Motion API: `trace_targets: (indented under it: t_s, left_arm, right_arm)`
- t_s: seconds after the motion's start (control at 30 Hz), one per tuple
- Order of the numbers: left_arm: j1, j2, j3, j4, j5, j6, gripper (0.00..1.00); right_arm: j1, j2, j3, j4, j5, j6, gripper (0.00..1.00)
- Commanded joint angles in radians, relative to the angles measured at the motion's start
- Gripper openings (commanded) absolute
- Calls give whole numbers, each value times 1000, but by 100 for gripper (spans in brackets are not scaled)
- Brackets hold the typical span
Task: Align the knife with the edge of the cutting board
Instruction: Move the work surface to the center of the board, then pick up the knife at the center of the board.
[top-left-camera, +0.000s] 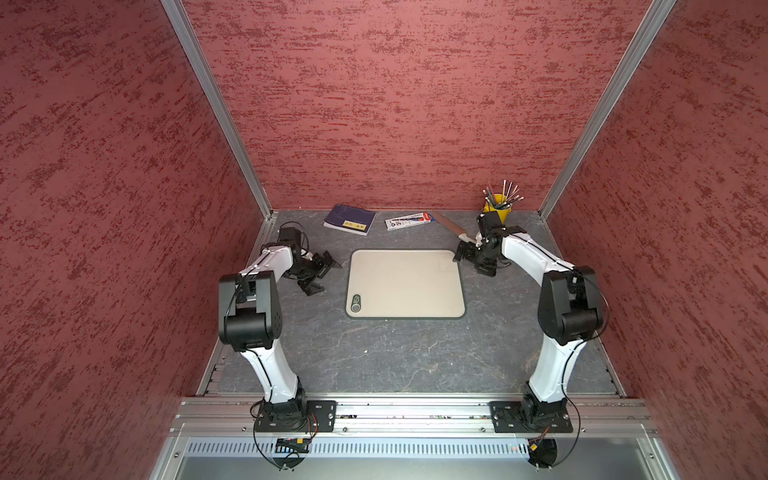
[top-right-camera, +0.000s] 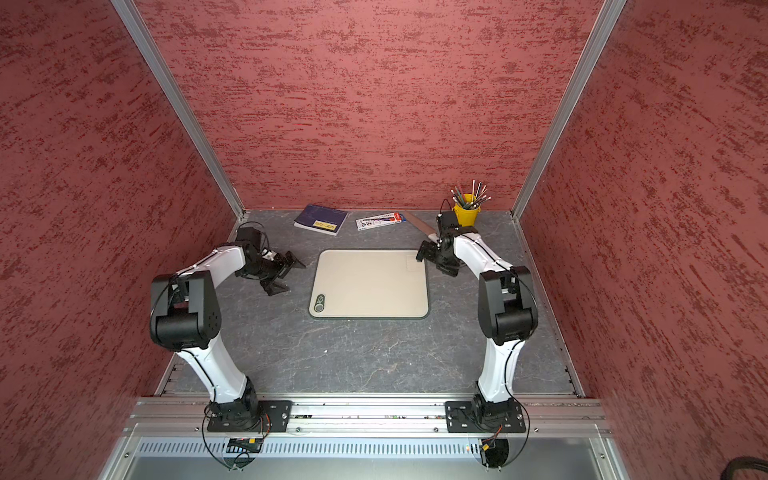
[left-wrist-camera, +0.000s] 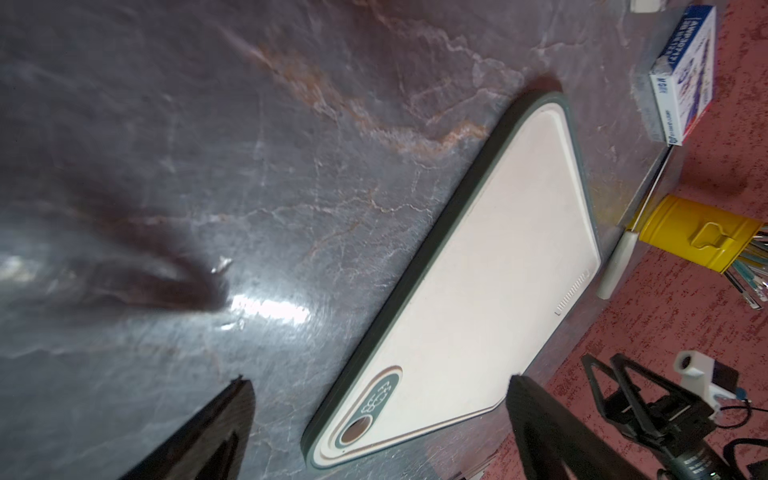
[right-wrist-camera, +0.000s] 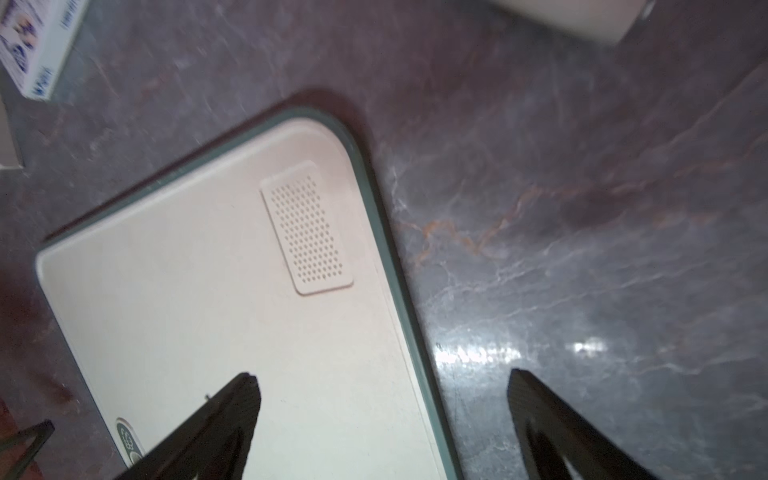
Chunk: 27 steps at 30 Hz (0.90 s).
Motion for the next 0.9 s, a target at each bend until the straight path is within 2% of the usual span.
trace_targets:
  t_s: [0.0, 0.23, 0.47, 0.63, 0.87]
  left_arm:
    - [-17, -67, -66, 0, 4, -10, 97]
    - [-33, -223, -153, 4, -58, 8, 96]
    - [-42, -284, -225, 4, -11, 37, 95]
    - [-42, -276, -268, 40, -1, 28, 95]
    - [-42, -219, -236, 52, 22, 11, 95]
  right_arm:
    - [-15, 55, 128, -95, 120, -28, 98]
    - [-26, 177, 292, -56, 229, -39, 98]
    - [-29, 288, 428, -24, 305, -102, 98]
    - [-33, 338, 496, 30, 271, -249, 98]
    - [-35, 397, 552, 54, 248, -428, 98]
